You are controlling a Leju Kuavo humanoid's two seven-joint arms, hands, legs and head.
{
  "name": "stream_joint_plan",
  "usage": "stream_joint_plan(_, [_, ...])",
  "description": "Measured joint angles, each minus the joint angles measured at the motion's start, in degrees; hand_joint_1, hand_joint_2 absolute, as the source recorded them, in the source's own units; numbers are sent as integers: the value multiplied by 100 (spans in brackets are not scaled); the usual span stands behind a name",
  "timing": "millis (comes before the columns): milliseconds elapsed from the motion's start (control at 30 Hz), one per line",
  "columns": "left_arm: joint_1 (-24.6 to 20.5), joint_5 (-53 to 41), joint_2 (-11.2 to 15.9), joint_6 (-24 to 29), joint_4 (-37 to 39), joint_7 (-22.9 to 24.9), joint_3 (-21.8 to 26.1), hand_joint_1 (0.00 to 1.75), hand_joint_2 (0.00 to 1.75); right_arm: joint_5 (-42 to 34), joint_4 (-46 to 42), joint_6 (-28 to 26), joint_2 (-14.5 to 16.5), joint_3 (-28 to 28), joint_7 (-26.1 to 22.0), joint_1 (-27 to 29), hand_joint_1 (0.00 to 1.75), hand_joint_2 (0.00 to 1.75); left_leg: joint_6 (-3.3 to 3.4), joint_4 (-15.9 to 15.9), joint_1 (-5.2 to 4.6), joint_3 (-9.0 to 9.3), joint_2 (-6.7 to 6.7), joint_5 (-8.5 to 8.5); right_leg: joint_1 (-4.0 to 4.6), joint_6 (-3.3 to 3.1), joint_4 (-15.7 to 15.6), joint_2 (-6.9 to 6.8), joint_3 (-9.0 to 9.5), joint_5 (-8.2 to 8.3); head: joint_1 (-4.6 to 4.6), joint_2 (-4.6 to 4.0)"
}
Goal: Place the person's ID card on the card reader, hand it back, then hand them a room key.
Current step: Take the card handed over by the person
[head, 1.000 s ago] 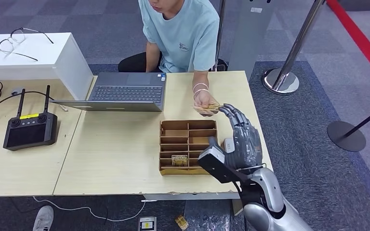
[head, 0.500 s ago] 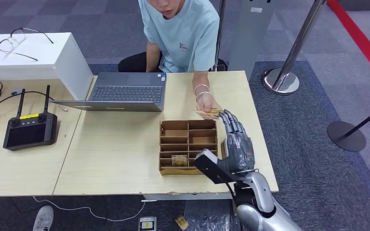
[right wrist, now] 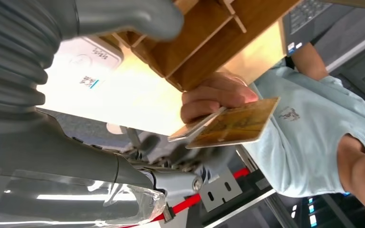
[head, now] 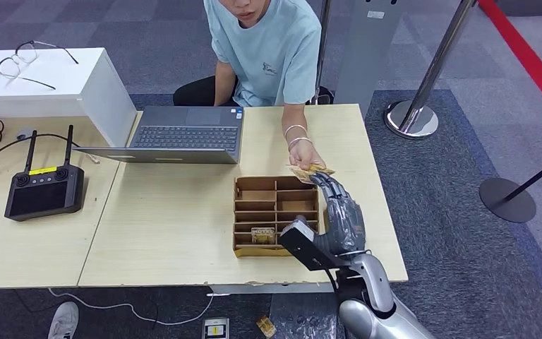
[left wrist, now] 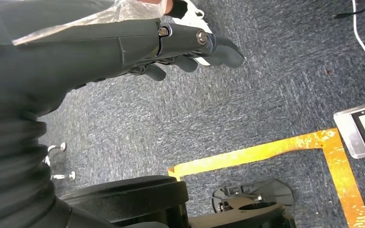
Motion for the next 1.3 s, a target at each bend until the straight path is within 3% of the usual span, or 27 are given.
stream_joint_plan(100, [-1, -33, 1, 0, 0, -12, -17, 0, 175, -33, 53, -44, 45, 17, -37, -103, 116, 175, 0, 0, 0, 1, 0, 0, 0, 0, 0, 0, 0, 0, 0, 0])
stream_joint_plan(467, [-5, -51, 5, 0, 0, -24, -36, 0, 175, -63, 154, -96, 152, 50, -76, -305, 115, 175, 0, 0, 0, 0, 0, 0, 0, 0, 1, 0, 0, 0, 1, 0])
stream_joint_plan(733, [-6, -50, 6, 0, 0, -24, -36, 0, 175, -97, 160, -120, 181, 60, -88, -310, 70, 175, 0, 0, 0, 1, 0, 0, 0, 0, 1, 0, 1, 0, 0, 0])
stream_joint_plan(867, [-7, -46, 7, 0, 0, -24, -36, 0, 175, -120, 188, -140, 196, 75, -93, -310, 58, 175, 0, 0, 0, 1, 0, 0, 0, 0, 1, 0, 0, 0, 0, 0])
stream_joint_plan(1300, [-6, -40, 7, 0, 0, -24, -36, 0, 175, -174, 255, -208, 202, 96, -124, -309, 56, 175, 0, 0, 0, 1, 0, 0, 0, 0, 1, 0, 0, 0, 0, -1])
